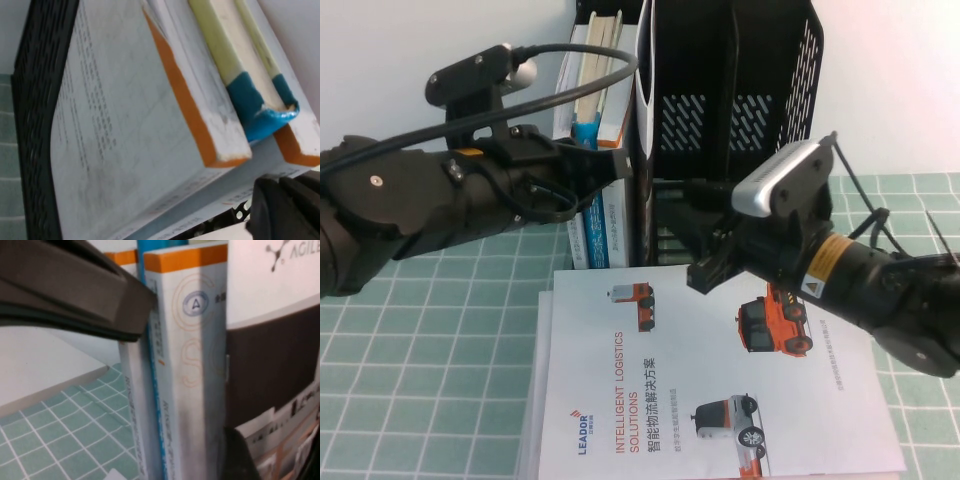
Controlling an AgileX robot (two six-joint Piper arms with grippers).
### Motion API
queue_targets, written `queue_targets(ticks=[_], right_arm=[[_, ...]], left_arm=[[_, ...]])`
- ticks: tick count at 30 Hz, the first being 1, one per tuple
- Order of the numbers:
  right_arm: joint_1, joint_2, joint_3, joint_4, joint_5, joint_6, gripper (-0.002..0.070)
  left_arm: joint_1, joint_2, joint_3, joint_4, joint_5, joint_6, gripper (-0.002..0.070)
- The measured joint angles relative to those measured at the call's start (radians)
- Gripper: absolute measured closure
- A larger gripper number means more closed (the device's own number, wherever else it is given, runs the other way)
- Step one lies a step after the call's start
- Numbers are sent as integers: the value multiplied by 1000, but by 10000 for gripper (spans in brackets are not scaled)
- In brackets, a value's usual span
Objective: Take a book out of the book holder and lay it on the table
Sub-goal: Hold the bookshelf, then pick up the right side book from the book shelf
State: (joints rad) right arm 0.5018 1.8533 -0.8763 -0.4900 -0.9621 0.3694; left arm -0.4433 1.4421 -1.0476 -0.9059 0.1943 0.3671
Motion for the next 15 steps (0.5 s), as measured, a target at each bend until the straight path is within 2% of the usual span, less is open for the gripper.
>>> queue_targets(ticks=[3, 8, 15], right_arm=[[28, 24, -44, 2, 25, -22, 342], [73, 60, -102, 107, 74, -102, 342], [75, 70, -119, 225, 81, -138, 341]], left_arm=[[0, 4, 0, 3, -2, 2, 678], [0, 9, 0, -4, 6, 6, 677], [-33, 11, 0, -41, 50, 10, 678]])
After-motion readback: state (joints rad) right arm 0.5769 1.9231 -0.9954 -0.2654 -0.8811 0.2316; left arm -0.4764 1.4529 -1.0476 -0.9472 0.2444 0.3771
